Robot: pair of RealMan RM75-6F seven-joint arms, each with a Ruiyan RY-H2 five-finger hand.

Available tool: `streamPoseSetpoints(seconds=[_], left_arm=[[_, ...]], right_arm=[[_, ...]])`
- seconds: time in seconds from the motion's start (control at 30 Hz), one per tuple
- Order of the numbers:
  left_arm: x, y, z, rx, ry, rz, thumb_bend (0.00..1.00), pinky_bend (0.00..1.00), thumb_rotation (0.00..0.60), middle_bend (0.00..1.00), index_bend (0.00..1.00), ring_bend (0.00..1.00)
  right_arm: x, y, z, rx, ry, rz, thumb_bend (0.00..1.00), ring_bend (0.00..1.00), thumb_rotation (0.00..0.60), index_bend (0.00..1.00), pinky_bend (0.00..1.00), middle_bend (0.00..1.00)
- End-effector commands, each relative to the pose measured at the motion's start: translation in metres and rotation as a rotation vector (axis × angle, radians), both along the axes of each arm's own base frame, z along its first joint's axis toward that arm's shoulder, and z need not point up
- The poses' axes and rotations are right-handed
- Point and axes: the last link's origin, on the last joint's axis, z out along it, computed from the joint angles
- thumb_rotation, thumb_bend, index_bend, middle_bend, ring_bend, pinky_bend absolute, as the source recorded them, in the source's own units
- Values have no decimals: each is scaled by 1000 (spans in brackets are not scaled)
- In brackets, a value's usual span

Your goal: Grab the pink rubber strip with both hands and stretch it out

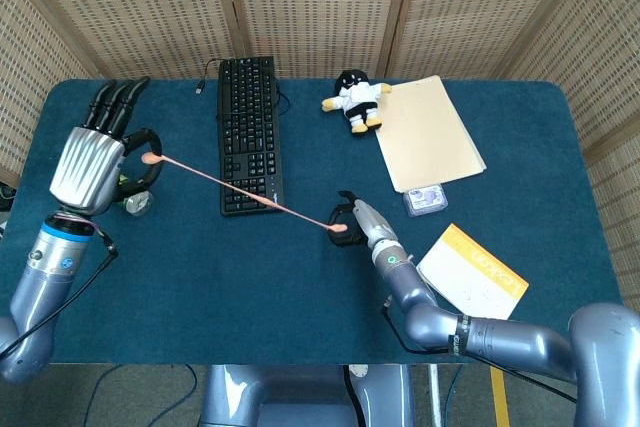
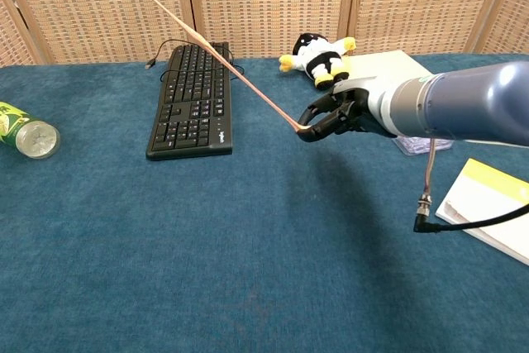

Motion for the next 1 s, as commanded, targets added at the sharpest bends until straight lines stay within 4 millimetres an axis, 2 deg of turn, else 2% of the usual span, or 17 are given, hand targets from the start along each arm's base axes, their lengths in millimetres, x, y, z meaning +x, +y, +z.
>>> streamPoseSetpoints(seconds=[0.03, 0.13, 0.3, 0.5, 0.8, 1.0], left_arm=[[-9, 4, 15, 30, -19, 27, 450, 0, 600, 0, 853, 0], [-23, 9, 36, 74, -29, 69, 450, 0, 600, 0, 856, 0], [-42, 14, 58, 108, -32, 115, 450, 0, 600, 0, 857, 0], [-72, 18, 83, 152, -29, 183, 450, 0, 600, 0, 857, 0], [-101, 20, 94, 170, -24, 243, 450, 0, 600, 0, 857, 0], [-121, 26, 94, 165, -19, 293, 450, 0, 600, 0, 857, 0]], right_arm=[[-4, -2, 4, -7, 5, -6, 589, 0, 600, 773, 0, 135], [-15, -7, 14, -31, 23, -21, 589, 0, 600, 774, 0, 135], [-27, -12, 28, -55, 37, -39, 590, 0, 600, 774, 0, 135], [-48, -20, 56, -106, 65, -62, 590, 0, 600, 774, 0, 135], [-73, -26, 88, -158, 83, -102, 590, 0, 600, 774, 0, 135], [-98, -27, 114, -191, 106, -135, 590, 0, 600, 774, 0, 136]])
